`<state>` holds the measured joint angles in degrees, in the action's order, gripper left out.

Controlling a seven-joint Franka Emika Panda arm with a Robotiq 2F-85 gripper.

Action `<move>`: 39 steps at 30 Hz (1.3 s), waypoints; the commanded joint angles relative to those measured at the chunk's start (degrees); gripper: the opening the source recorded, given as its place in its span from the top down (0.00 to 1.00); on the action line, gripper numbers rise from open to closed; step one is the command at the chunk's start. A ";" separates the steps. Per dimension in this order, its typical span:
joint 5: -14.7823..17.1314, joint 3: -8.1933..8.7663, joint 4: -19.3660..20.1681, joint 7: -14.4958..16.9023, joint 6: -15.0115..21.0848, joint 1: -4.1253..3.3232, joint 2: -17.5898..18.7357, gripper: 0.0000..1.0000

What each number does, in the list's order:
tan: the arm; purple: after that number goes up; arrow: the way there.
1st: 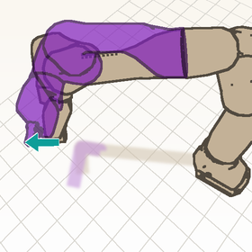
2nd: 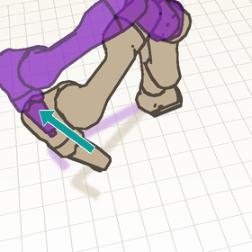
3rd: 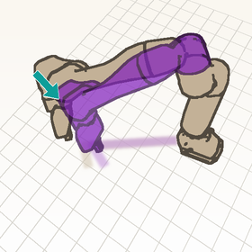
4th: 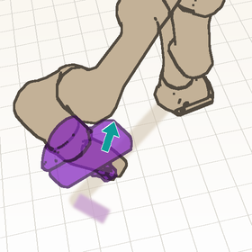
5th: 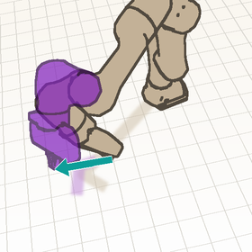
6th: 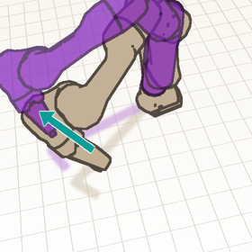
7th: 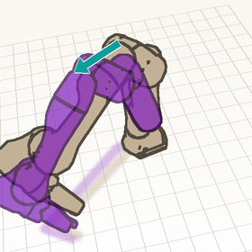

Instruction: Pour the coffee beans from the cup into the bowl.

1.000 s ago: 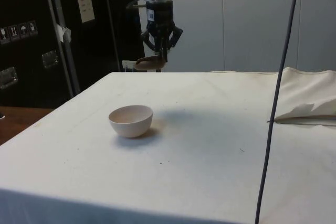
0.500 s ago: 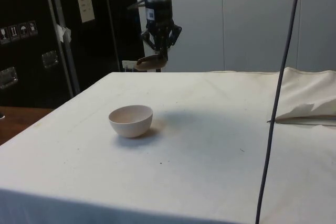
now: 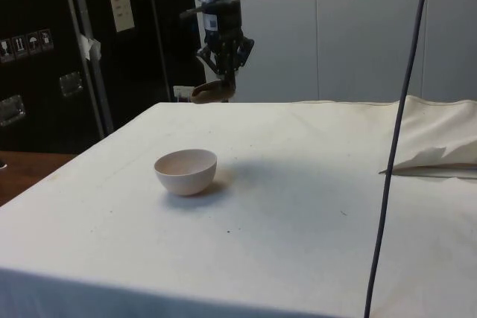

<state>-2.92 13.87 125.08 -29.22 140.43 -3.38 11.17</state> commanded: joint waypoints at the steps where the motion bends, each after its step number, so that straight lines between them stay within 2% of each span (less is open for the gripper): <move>1: 0.00 -0.11 0.06 0.29 0.00 0.00 0.00 1.00; 2: -0.52 -0.23 0.40 0.57 0.00 -0.17 -0.40 1.00; 9: -0.52 -1.32 0.46 2.75 -0.06 -0.17 -0.34 1.00; 10: 0.00 -1.32 0.17 2.81 0.00 0.00 0.00 1.00; 20: -0.86 -2.86 0.63 5.10 -0.29 -0.23 -0.40 1.00; 21: -0.40 -2.92 0.29 5.27 -0.06 0.00 0.00 1.00; 22: -0.92 -3.04 0.63 5.27 -0.29 -0.17 -0.46 1.00; 29: -0.97 -4.18 0.46 7.10 -0.23 0.00 0.00 1.00; 36: -2.06 -4.87 1.09 8.42 -0.57 -0.23 -0.57 1.00; 38: -1.66 -5.04 0.63 8.65 -0.46 0.00 -0.06 1.00; 39: -2.58 -5.27 1.20 8.94 -0.69 -0.17 -0.63 1.00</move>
<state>-4.93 8.59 125.88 -20.28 139.92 -3.38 11.06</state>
